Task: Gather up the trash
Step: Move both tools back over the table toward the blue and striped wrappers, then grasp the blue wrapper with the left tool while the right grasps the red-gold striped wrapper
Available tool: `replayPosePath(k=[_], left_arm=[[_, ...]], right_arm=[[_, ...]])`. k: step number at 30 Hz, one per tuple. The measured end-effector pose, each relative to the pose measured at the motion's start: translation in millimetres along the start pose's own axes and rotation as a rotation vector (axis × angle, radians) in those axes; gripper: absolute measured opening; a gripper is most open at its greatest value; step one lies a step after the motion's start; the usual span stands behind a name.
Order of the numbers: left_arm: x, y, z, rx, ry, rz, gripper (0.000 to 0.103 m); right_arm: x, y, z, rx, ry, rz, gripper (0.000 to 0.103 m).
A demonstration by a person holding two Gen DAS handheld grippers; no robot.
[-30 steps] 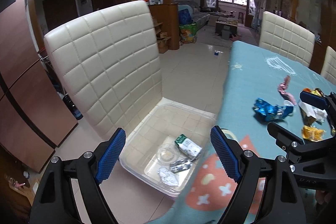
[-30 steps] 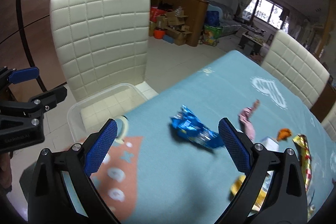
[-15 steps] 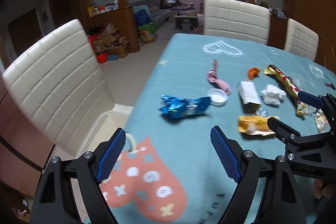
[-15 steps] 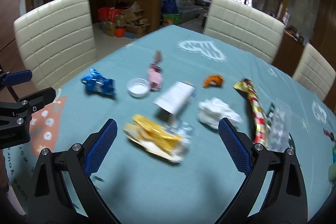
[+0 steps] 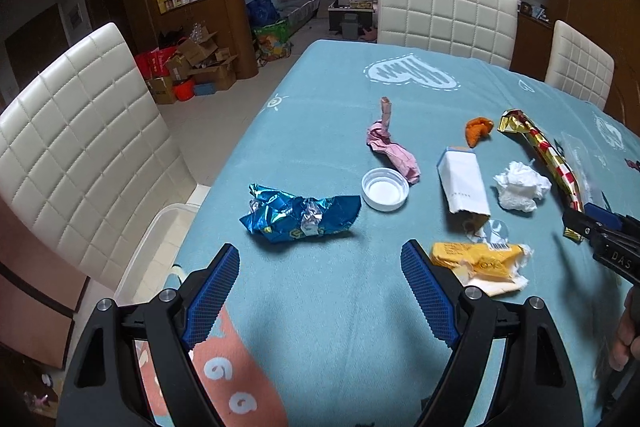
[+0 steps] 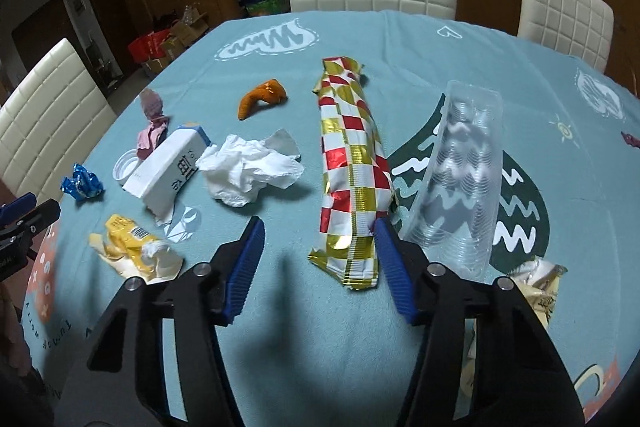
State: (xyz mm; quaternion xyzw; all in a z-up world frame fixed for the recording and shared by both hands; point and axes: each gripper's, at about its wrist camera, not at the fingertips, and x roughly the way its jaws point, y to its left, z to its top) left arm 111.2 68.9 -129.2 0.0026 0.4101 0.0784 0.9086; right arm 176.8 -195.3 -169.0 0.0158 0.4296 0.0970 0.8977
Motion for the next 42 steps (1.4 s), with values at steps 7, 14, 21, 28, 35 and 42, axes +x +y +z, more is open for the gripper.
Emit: replayPosePath(k=[7,14,21,28,35,42], left_arm=[[14.6,4.1,15.0,-0.007,-0.003,0.023,0.081],[32.3,15.9,17.3,-0.003,0.015,0.043,0.081],[43.1,17.8,11.2,0.003,0.04,0.0,0.081],[55.4,12.9,12.7,0.025,0.074,0.001,0.081],[52.3,10.8,9.6,0.044,0.048,-0.046,0.078],[44.2,10.9,6.7,0.073,0.051,-0.095,0.019]], right_arm=[[16.1,14.3,21.9,-0.073,-0.011,-0.071,0.054],[19.0,3.7,18.3,-0.055,-0.02,-0.117,0.025],[-1.1,13.0,20.1,-0.071,-0.075,-0.122,0.025],[-3.8,42.6,24.0,-0.109,-0.093,-0.089,0.025],[-3.5,60.7,23.7,-0.14,-0.092,-0.074,0.025],[-10.4,68.5,21.0,-0.149,-0.092,-0.062,0.025]])
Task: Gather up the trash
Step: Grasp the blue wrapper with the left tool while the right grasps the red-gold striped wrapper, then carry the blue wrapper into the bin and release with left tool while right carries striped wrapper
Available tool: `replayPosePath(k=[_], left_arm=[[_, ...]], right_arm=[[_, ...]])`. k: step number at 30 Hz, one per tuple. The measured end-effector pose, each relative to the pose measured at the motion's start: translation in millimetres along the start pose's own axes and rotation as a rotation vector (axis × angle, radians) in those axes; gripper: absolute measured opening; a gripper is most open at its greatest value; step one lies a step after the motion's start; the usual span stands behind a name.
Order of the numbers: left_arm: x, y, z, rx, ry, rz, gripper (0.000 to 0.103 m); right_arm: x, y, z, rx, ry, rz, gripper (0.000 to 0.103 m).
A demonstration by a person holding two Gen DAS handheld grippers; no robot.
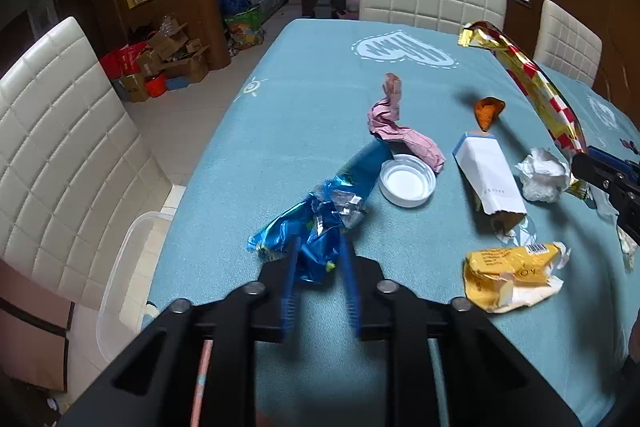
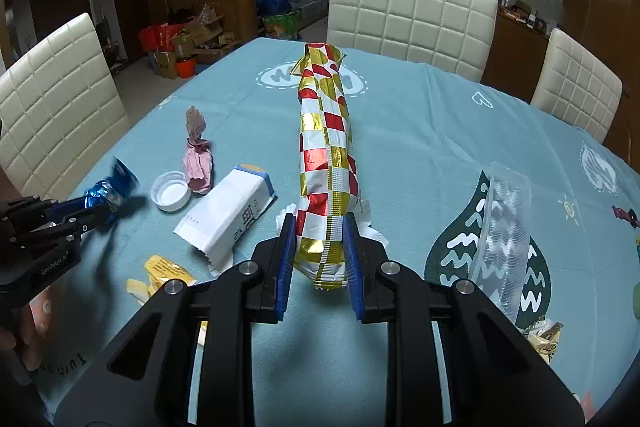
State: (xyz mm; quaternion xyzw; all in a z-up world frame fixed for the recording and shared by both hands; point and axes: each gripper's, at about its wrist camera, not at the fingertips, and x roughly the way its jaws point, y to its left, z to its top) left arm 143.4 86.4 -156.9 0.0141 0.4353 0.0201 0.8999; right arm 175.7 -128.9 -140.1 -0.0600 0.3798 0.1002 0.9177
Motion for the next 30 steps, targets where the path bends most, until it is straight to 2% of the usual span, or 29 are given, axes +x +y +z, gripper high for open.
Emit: replayPosePath(k=[15,23,30], left_arm=[[-42.7,3.5,-9.2,0.032,-0.075,0.007,0.017],[-72.6,24.0,-16.9,0.003,-0.127,0.032,0.018],[-86.6,53.4,-28.2,-0.05,-0.133,0.044,0.018]], right_arm=[[-27.3,17.3,-3.3,-0.028,-0.024,0.024,0.025],[-54.1,40.8,0.6,-0.077,-0.06,0.03,0.025],[-69.6,75.0,3.1,-0.133,-0.082,0.055,0.025]])
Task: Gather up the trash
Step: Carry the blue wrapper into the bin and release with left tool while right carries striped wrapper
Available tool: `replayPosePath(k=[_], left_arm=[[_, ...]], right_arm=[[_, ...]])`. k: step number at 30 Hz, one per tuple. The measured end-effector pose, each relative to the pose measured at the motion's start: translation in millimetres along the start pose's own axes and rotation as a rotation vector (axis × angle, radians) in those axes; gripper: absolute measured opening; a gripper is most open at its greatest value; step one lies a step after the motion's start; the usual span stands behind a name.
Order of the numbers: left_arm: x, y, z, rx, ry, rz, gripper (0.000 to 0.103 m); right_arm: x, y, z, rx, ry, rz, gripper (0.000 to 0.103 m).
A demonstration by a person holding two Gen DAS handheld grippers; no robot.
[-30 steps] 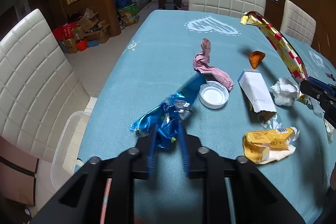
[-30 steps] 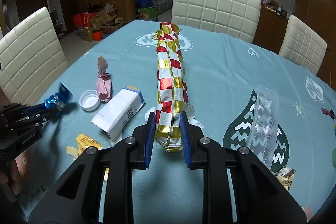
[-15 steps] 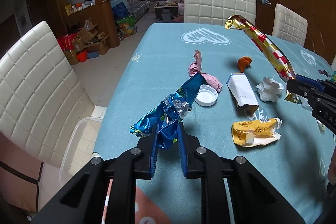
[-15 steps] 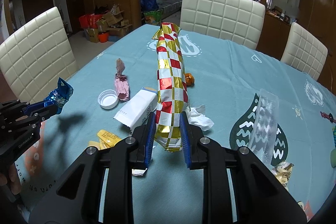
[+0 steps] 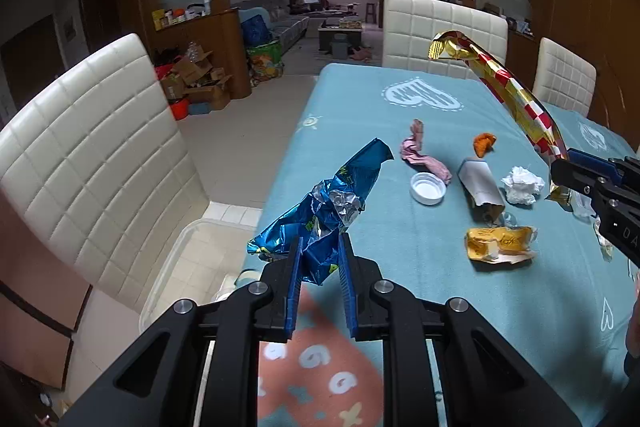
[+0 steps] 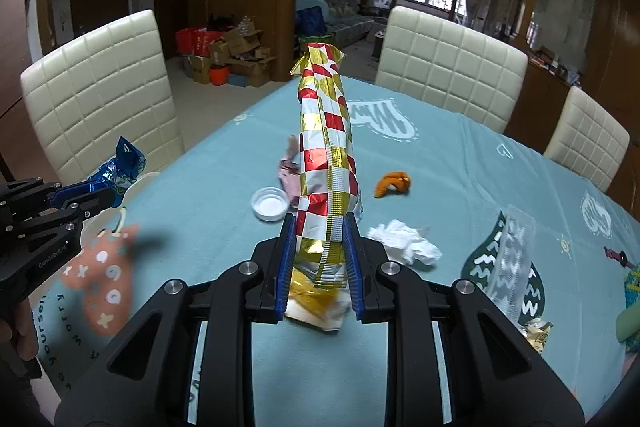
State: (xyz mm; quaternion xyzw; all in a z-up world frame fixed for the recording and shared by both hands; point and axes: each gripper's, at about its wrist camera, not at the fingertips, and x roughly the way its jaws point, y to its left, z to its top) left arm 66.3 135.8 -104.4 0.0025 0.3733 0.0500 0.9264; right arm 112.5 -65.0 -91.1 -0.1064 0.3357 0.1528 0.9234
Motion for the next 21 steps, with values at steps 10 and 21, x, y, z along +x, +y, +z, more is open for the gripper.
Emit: replayPosePath(k=[10,21], left_arm=[[-16.0,53.5,-14.0,-0.072,-0.04,0.096,0.018],[2.0,114.7,-33.9,-0.156,0.021,0.179,0.018]], right_arm=[[10.5,74.8,10.1,-0.125,0.014,0.077,0.025],[47.7,159.1,17.6,-0.258,0.048,0.192,0.027]])
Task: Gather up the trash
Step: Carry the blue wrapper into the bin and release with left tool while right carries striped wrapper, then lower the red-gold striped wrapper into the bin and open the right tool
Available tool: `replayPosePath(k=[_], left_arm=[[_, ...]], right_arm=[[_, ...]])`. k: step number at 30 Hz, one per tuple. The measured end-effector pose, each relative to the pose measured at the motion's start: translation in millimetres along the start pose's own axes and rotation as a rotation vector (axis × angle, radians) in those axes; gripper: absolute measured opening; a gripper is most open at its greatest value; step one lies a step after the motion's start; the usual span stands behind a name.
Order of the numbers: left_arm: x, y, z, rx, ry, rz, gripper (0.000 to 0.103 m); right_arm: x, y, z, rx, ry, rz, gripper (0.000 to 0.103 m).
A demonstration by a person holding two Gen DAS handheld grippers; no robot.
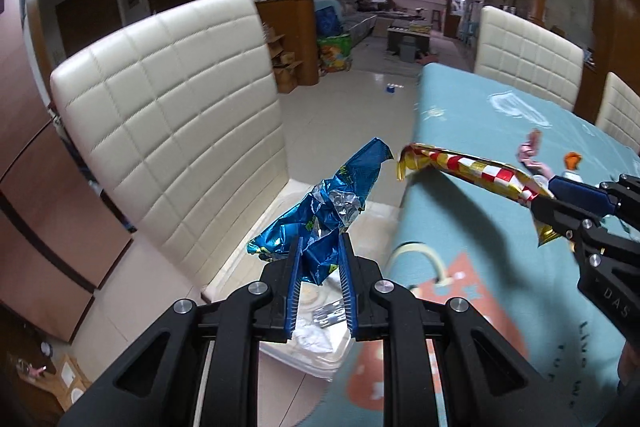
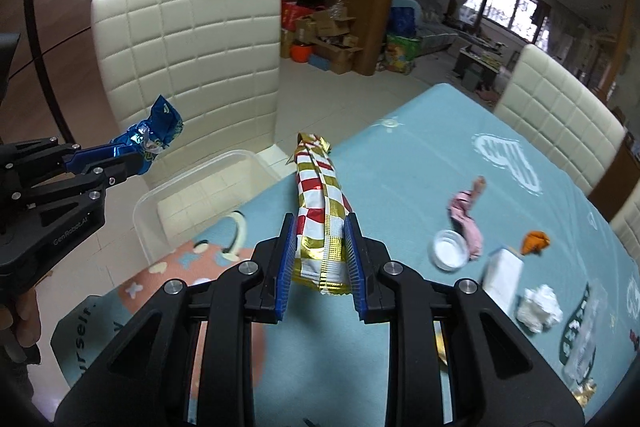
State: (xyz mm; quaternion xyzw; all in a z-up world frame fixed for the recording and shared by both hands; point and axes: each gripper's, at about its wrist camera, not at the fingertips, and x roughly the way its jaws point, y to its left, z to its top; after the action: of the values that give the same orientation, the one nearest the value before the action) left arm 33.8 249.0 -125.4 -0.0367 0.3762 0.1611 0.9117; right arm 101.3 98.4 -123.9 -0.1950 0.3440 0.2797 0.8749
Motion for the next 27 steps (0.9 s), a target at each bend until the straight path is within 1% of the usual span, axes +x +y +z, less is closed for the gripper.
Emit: replayPosePath(k=[8,12,16,18,19,20,21,22,23,27], left_arm=[[23.4,19.0,-0.8,-0.032,0.033,0.04,0.018],[39.7,20.4,1.3,-0.04,0.064,0.046,0.019],[49.2,17.5,2.6,-0.046,0.071,0.052,0.019],[53.6,16.1,2.1,-0.054,0.08,0.042,0.027],[56.4,16.4,1.0,-0.066,0.089,0.034,0.049],[56.7,17.3,-0.2,-0.08,0.086,0.028,0.074],[55.3,18.5,-1.0,-0.094,0.071,0.031,0.08],[51.7,19.4,-2.2,-0.101,0.047,0.05,0.082],[49.9,19.0,-2.3,-0.094,0.041,0.054,0.082],[44.7,21.6,-3.8,-0.087,0.041,0.063,0.083]], right_arm=[[30.3,27.4,16.8,-0.08,0.01,0.046,0.027],[44.4,29.2,20.6,-0.084,0.022,0.071,0.027],[53.9,24.6,19.0,-0.076,0.035,0.081,0.027],[56.0,21.8,18.1,-0.071,0.043,0.083,0.027],[56.8,21.1,17.8,-0.071,0.046,0.083,0.027],[57.4,20.3,17.6,-0.07,0.048,0.084,0.027],[57.3,19.5,17.4,-0.068,0.048,0.086,0.027],[56.8,19.0,17.2,-0.065,0.047,0.087,0.027],[56.7,18.7,17.3,-0.064,0.046,0.087,0.027],[55.7,21.3,16.6,-0.066,0.047,0.087,0.027]])
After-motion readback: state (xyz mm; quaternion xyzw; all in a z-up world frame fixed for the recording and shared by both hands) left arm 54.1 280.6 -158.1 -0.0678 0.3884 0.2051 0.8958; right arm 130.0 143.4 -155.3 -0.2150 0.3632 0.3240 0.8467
